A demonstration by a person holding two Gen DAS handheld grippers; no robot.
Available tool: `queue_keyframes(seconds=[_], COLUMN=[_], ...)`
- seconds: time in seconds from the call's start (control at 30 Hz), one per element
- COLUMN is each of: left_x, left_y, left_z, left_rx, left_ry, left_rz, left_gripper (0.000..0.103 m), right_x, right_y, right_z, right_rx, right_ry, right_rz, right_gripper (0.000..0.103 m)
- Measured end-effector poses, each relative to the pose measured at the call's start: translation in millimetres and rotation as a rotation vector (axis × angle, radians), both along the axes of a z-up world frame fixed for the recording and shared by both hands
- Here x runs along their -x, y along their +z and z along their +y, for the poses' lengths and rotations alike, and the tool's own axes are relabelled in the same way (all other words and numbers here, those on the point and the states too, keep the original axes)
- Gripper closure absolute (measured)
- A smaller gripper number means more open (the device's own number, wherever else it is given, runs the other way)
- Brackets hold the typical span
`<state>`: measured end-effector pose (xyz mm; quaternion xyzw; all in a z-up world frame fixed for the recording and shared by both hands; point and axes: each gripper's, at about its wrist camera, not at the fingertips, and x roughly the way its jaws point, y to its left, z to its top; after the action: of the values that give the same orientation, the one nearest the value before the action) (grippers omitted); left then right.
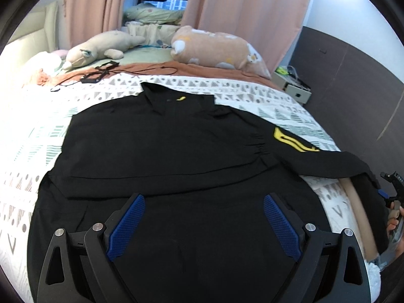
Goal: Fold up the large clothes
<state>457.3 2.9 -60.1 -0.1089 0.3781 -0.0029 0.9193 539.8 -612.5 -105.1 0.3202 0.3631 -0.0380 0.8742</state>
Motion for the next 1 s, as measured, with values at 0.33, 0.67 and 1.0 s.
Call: queue_keyframes(seconds=[0.33, 0.67, 1.0], left_x=[4, 29, 67], left_y=[-15, -12, 4], left_z=[57, 108, 160], left_rx=[0.02, 0.071, 0.101], left_ry=[0.152, 0.228, 0.282], left_rz=[0.016, -0.013, -0.05], left_gripper=[0.008, 0.008, 0.008], right_x=[-40, -35, -40], right_y=[-22, 68, 153], right_z=[-15, 26, 154], right_rx=[-0.021, 0.18, 0.258], right_ry=[-0.107, -0.046, 0.161], right_rz=[0.074, -0.095, -0.228], right_gripper=[0.064, 0.098, 0.098])
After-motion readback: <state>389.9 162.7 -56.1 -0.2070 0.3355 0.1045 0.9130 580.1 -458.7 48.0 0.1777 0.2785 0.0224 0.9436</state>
